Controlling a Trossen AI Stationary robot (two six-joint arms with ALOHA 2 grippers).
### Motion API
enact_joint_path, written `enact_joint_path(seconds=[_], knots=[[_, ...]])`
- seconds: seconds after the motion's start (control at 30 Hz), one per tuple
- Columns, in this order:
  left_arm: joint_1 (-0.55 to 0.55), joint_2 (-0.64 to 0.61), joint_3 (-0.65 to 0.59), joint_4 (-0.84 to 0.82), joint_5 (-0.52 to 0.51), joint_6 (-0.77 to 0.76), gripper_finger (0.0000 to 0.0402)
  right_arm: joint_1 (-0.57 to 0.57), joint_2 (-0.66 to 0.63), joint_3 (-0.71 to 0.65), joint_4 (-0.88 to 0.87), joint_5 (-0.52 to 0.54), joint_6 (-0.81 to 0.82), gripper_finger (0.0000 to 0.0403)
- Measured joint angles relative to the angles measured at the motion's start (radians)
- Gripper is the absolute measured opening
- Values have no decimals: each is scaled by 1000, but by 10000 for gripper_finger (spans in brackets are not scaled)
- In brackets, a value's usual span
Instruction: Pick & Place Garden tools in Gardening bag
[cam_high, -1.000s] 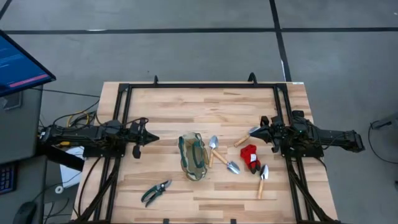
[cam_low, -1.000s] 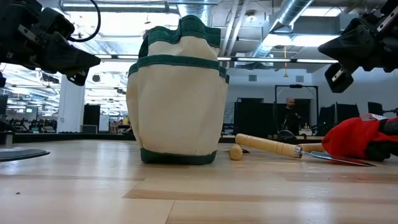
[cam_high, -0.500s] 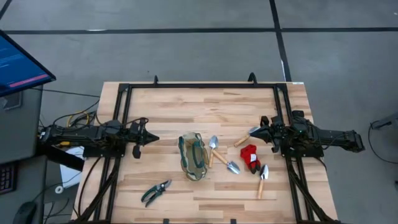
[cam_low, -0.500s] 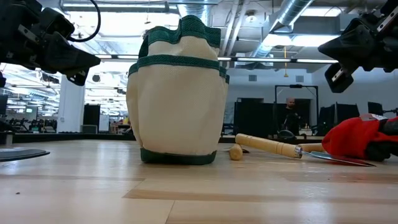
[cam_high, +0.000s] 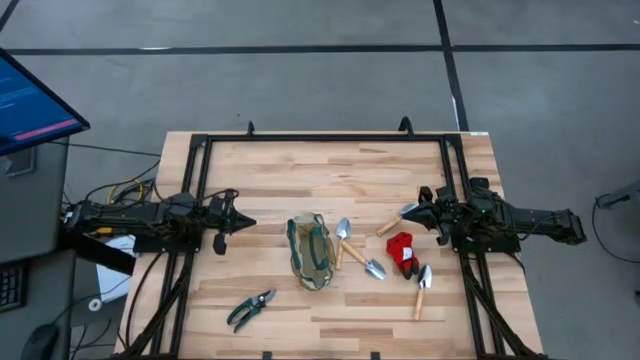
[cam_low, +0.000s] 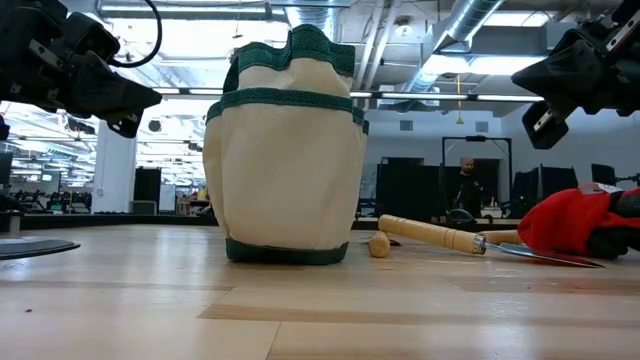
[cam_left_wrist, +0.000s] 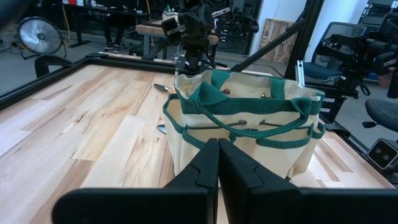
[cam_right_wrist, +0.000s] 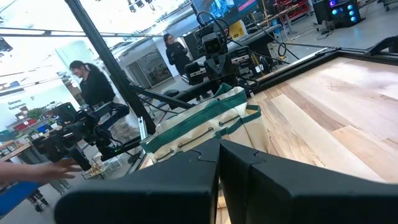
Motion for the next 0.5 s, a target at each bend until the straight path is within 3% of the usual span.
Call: enact_joint_path(seconds=[0.5], knots=[[0,0,0,14,0,0,8,0,0,0,0,0,0,0]])
